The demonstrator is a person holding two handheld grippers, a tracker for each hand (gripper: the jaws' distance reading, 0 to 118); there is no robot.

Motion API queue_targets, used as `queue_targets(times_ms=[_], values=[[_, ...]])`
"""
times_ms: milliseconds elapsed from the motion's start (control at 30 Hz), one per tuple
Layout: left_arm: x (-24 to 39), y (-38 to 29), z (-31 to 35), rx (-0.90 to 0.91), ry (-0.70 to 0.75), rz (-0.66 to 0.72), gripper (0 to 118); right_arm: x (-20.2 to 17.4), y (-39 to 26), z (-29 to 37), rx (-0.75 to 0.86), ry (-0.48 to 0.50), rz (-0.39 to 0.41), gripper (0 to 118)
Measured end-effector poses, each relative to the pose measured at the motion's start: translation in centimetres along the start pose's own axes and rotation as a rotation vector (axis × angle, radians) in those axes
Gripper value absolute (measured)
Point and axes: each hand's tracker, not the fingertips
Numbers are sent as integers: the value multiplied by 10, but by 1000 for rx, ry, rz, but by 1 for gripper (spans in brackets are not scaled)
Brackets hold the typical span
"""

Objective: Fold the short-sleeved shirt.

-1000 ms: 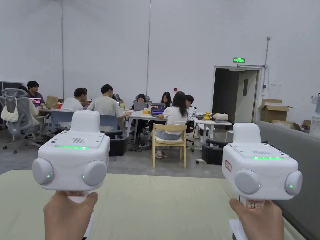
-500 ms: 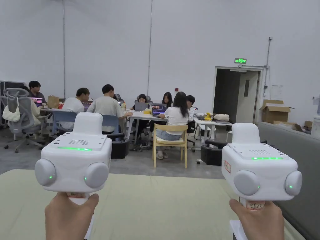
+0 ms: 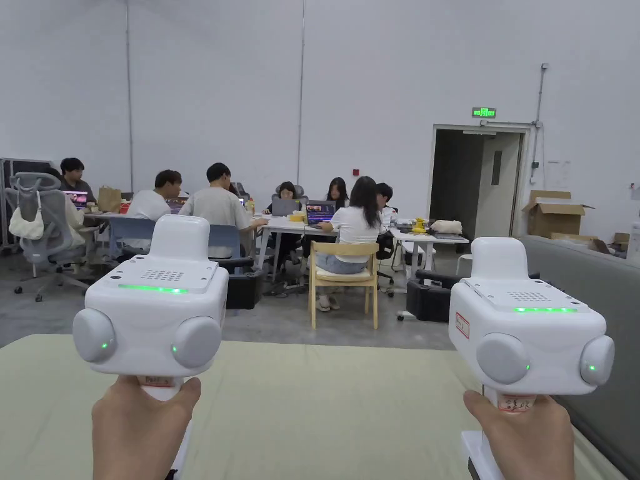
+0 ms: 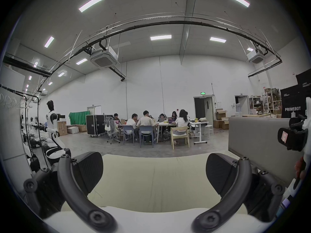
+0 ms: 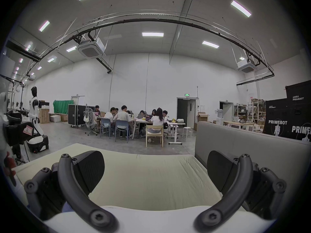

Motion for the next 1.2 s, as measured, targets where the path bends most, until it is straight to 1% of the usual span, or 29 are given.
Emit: queue_targets(times_ms=[167,267,333,400,433,467,500,533,567,600,633,667,733,833,933,1000,1033,1100,1200], values=[[-2,0,-4,-33,-22,4,118,2,3,4,9,10,-26,118],[-2,-2,-4,-40,-35,5,118,2,4,5,11,13,-22,118],[0,-5,-2,-35,-17,5,118,2,4,6,11,11,-25,118],[-2,-6,1,-33,-73,27,117,4,2,10,16,-2,-36,118],[-2,-7,3,-35,-116,25,99,5,0,11,14,-11,-41,116],[-2,-8,4,-26,-153,22,38,5,-2,12,13,0,-42,88],[-3,-9,4,-26,-135,17,0,5,-5,13,22,16,-41,34],[0,-11,2,-32,-99,-2,0,5,-7,10,5,-3,-23,3],[1,-15,6,-2,-80,6,0,6,-12,7,-29,-74,6,3],[-1,-17,10,8,-95,14,0,5,-18,7,-12,-55,-49,3],[-2,-17,13,7,-106,21,0,8,-22,6,-29,-16,-67,3],[-1,-19,14,11,-93,4,0,10,-28,5,-50,23,-68,3],[1,-25,16,16,-67,-19,0,15,-39,8,-68,53,-66,3],[-9,-35,17,-32,-68,8,0,12,-54,9,-98,89,-66,3],[-31,-58,26,-78,-5,27,0,-1,-68,16,-111,129,-43,3],[-53,-77,36,-120,66,12,0,-19,-79,18,-112,168,-20,3],[-70,-88,41,-142,108,6,0,-33,-85,18,-109,212,-14,3],[-103,-110,55,-192,191,0,0,-67,-97,18,-123,259,4,3],[-158,-140,75,-272,311,-19,0,-130,-116,17,-126,395,-23,3]])
